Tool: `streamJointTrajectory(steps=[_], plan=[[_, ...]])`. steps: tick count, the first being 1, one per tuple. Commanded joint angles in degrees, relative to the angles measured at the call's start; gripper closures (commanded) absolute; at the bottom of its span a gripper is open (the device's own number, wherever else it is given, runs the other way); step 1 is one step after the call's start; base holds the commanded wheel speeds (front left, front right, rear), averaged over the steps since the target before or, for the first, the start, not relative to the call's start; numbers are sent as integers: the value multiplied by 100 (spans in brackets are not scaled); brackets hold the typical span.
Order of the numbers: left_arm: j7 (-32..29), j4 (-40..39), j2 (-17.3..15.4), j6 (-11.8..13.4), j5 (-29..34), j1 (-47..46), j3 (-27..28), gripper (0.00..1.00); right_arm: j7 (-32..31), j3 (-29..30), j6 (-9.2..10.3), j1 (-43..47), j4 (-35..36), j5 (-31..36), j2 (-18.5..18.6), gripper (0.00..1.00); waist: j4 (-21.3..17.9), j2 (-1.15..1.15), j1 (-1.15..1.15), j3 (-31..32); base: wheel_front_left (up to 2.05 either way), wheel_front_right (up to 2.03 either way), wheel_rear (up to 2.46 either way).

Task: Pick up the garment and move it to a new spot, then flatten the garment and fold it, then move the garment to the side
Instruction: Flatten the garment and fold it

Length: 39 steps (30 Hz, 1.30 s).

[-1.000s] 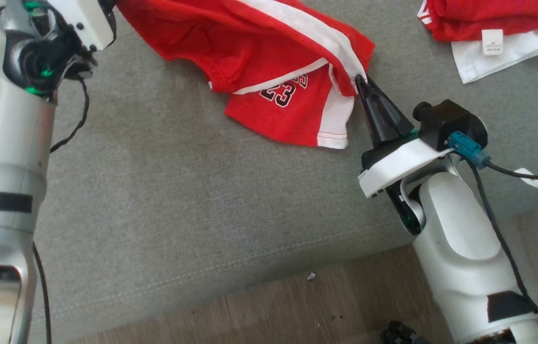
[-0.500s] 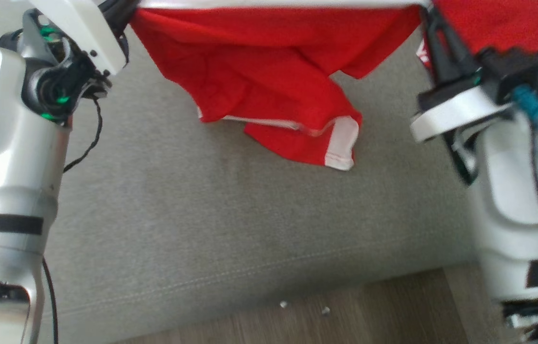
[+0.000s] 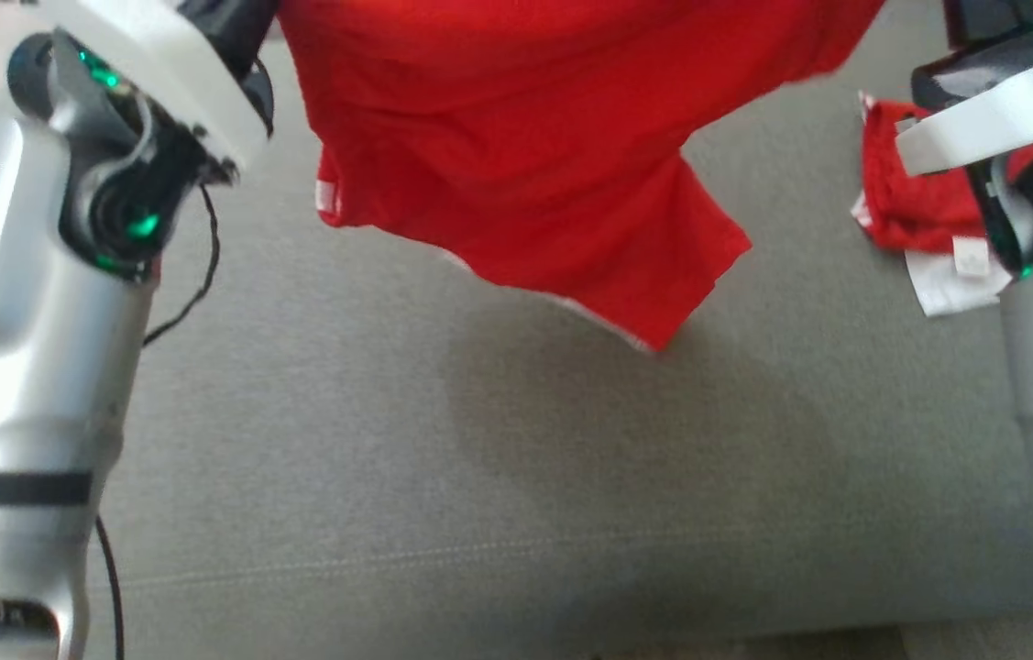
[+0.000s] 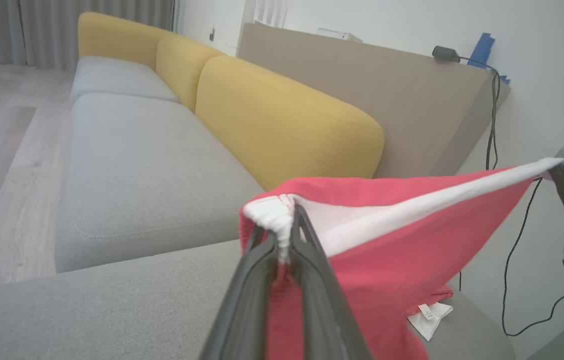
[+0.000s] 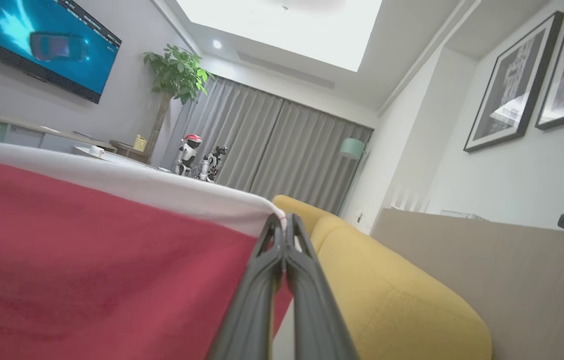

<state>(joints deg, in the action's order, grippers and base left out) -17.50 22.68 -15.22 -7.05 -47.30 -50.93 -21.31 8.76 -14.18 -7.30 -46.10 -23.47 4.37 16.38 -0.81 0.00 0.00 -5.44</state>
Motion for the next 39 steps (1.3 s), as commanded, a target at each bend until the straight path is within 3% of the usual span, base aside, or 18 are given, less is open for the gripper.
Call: streamJointTrajectory(steps=[1,12,15,22,26,28,31,35,39], plan=[[39,-395,-294,23,9,-92,223,100,-91,-96,-19,-209,307,-81,81,100,233,0,0,326,0,0,0],[-721,-2602,-896,694,-396,1176,518,100,-1251,-107,-19,308,2040,-713,796,100,410,0,0,662,0,0,0],[-959,-3156,-1031,885,-512,1368,606,100,-1679,-28,-19,423,2618,-840,995,100,453,0,0,528,0,0,0],[-1208,-3546,-1108,1101,-573,1219,678,100,-2307,-110,-19,163,3160,-1166,1236,100,515,0,0,-58,0,0,0],[-1223,-3198,-1009,1043,-489,680,590,100,-2360,-341,-19,-486,2776,-1405,1385,100,572,0,0,-611,0,0,0],[-1041,-2664,-909,954,-252,61,531,100,-2206,-543,-19,-1265,2193,-1550,1351,100,575,0,0,-1079,0,0,0],[-533,-1951,-949,728,399,-744,389,100,-1903,-819,-19,-2222,1471,-1576,1168,100,555,0,0,-1566,0,0,0],[228,-853,-650,614,735,-1691,413,100,-1331,-1103,-19,-3294,369,-1386,904,100,544,0,0,-1963,0,0,0],[976,83,-457,490,976,-2286,419,100,-607,-836,-19,-3862,-550,-1057,533,100,523,0,0,-2160,0,0,0]])
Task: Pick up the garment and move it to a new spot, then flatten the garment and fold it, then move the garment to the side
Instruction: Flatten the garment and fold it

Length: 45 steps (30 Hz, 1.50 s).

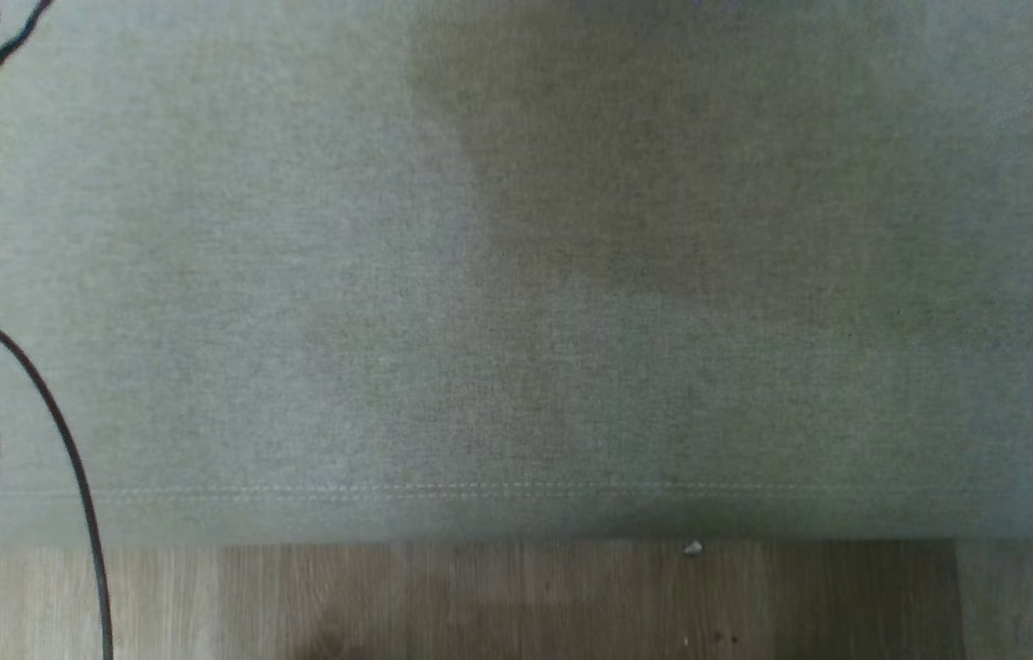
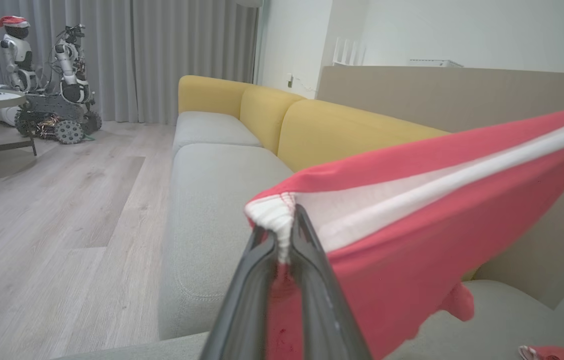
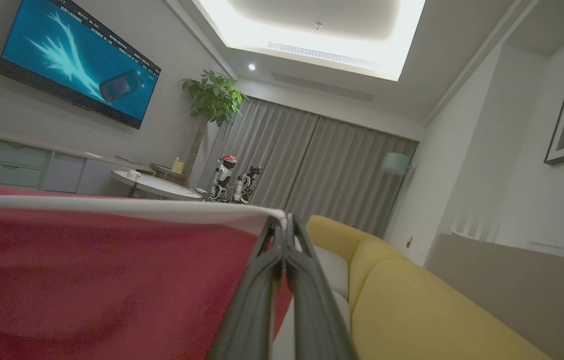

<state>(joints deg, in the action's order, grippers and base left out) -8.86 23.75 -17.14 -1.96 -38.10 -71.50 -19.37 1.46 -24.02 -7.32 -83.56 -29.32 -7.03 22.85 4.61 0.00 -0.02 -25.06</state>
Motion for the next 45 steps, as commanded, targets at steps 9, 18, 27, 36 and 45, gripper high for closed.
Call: streamJointTrajectory(steps=[9,18,27,36,45], plan=[[1218,1092,-243,-456,574,267,-511,100,922,-218,-17,823,-1318,159,-623,100,13,0,2,-100,0,0,0],[1560,1315,-422,-547,633,1921,-1531,100,1006,-1014,-17,2479,-1923,-502,-460,100,75,0,2,552,0,0,0],[1626,1220,-714,-550,756,3026,-2136,100,806,-2083,-17,3301,-1822,-760,-11,100,68,0,2,1277,0,0,0],[1721,1005,-914,-400,835,3798,-2382,100,-330,-3654,-17,3886,-1126,-1974,858,100,-77,0,2,1698,0,0,0],[1737,705,-955,-254,740,4326,-2481,100,-1174,-4548,-17,3949,-262,-2886,1969,100,-101,0,2,1894,0,0,0]])
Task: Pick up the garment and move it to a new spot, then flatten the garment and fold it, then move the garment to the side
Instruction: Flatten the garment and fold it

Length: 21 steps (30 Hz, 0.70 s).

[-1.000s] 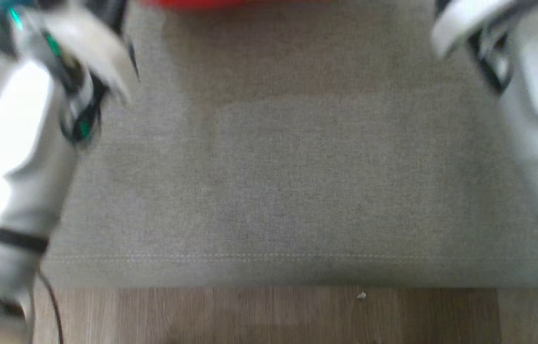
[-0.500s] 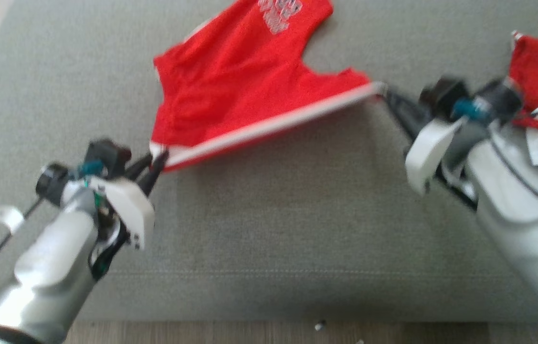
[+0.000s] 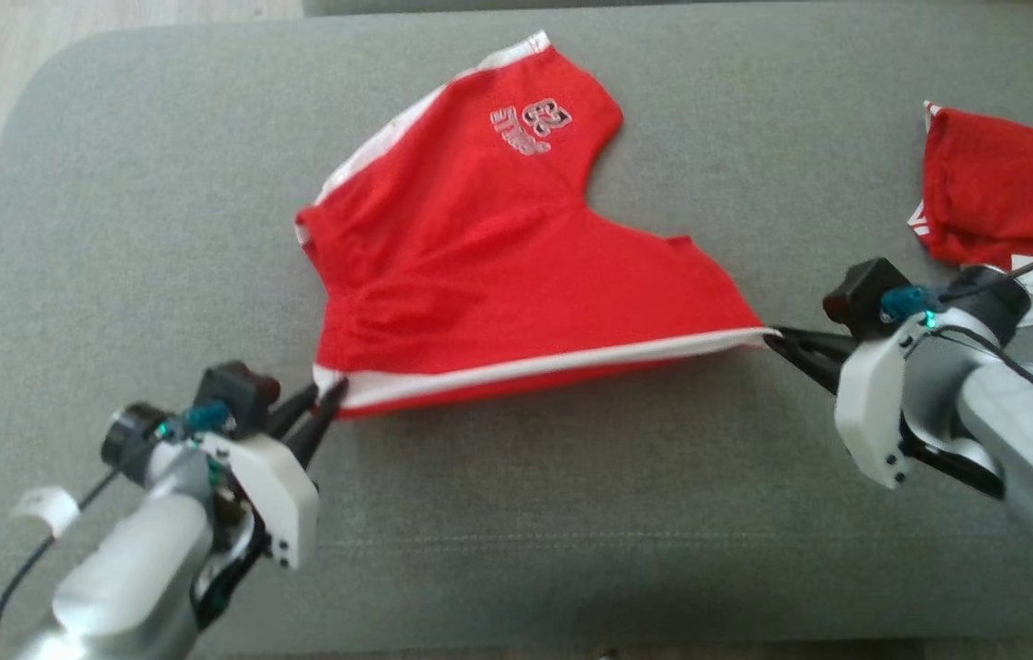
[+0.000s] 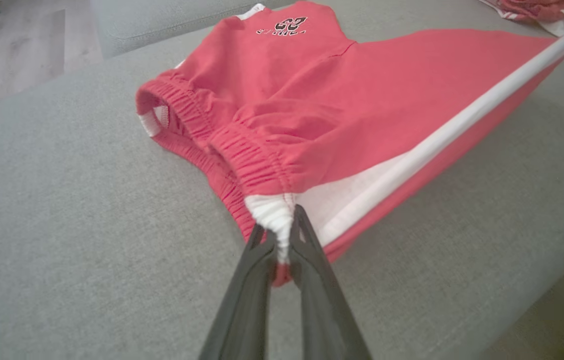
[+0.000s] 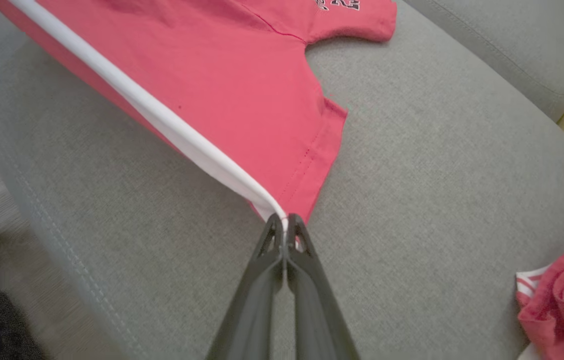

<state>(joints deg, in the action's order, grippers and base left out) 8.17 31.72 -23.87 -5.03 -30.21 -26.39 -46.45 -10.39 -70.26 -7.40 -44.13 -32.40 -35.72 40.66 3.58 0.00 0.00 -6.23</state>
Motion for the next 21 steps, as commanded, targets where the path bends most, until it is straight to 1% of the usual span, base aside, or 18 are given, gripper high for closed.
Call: streamJointTrajectory(steps=[1,4,9,16,19,21], plan=[[18,-129,-283,55,-66,-126,208,100,-67,22,-9,13,141,-93,282,100,7,0,0,35,0,0,0],[-31,-228,-290,56,-117,54,150,100,-328,-100,-9,42,383,-255,561,100,24,0,0,119,0,0,0],[-102,-420,-319,68,-198,360,54,100,-779,-249,-9,186,926,-268,1011,100,84,0,0,242,0,0,0],[-343,-923,-434,52,-335,865,-145,100,-1502,-296,-9,535,1897,-718,1627,100,140,0,0,377,0,0,0],[-448,-1204,-474,80,-439,991,-146,100,-1670,-297,-9,494,2240,-891,1804,100,155,0,0,388,0,0,0],[-483,-1292,-489,104,-461,997,-134,100,-1671,-281,-9,430,2314,-919,1834,100,161,0,0,380,0,0,0]])
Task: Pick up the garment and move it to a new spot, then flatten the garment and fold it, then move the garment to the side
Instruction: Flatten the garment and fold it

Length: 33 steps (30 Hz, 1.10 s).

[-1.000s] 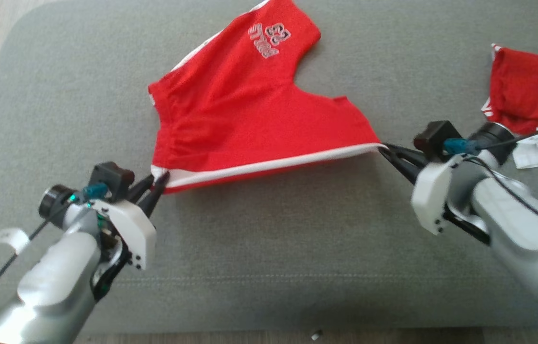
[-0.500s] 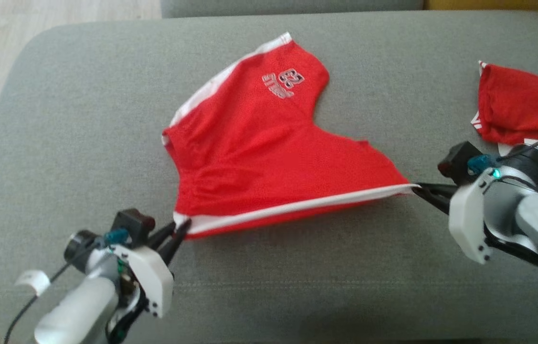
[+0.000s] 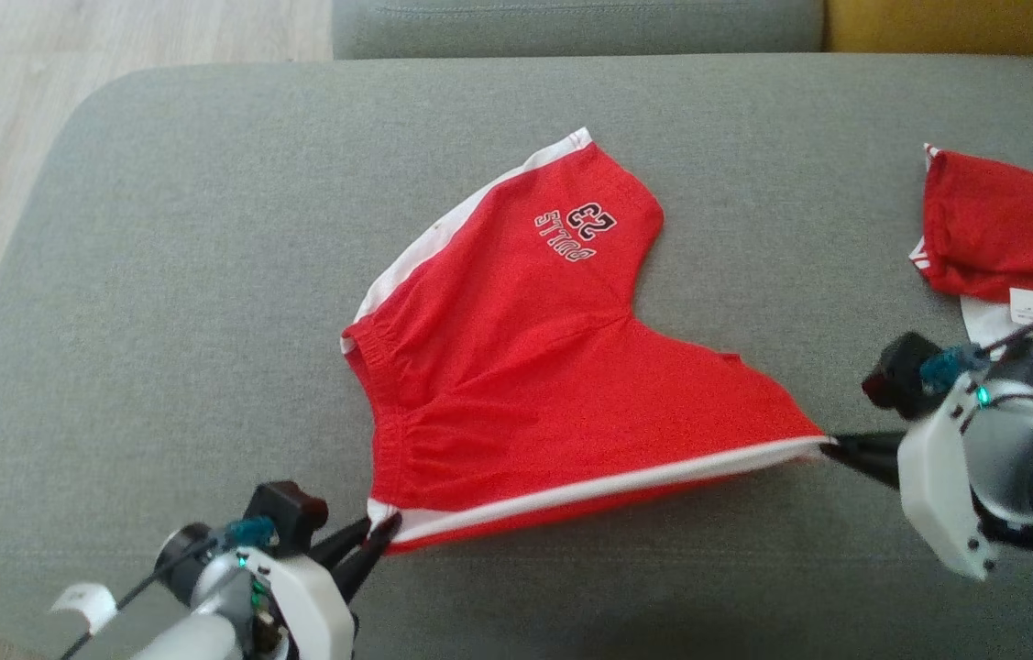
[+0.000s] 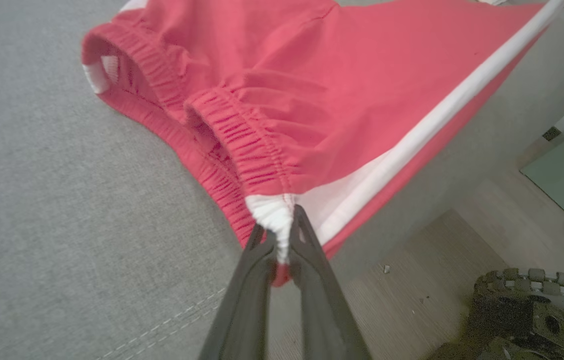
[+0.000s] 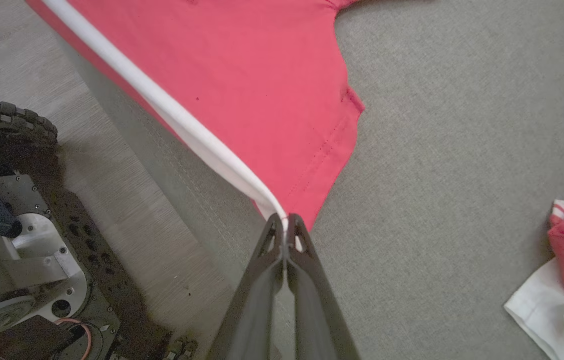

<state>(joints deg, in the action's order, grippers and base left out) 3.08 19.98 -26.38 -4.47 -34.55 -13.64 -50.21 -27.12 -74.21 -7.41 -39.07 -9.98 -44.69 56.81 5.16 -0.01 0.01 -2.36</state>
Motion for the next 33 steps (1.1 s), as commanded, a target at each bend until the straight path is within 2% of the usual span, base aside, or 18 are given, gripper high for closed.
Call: streamJointTrajectory(steps=[1,12,17,25,33], plan=[[-3,-202,-254,72,-39,-290,259,100,10,142,-8,-154,119,-32,234,100,12,1,-1,-19,0,0,0],[-135,-794,-206,233,-313,-896,686,100,227,747,-8,-1266,-23,-156,-3,100,328,1,-1,-511,0,0,0],[-241,-674,12,192,-323,-1449,742,100,260,893,-8,-2016,-570,-269,-314,100,573,1,-1,-961,0,0,0],[-114,-78,495,161,-354,-2214,857,100,291,412,-8,-3003,-1221,-178,-691,100,886,1,-1,-1563,0,0,0],[101,696,918,30,-316,-2986,875,100,384,138,-8,-3722,-1695,9,-877,100,1115,1,-1,-2089,0,0,0]])
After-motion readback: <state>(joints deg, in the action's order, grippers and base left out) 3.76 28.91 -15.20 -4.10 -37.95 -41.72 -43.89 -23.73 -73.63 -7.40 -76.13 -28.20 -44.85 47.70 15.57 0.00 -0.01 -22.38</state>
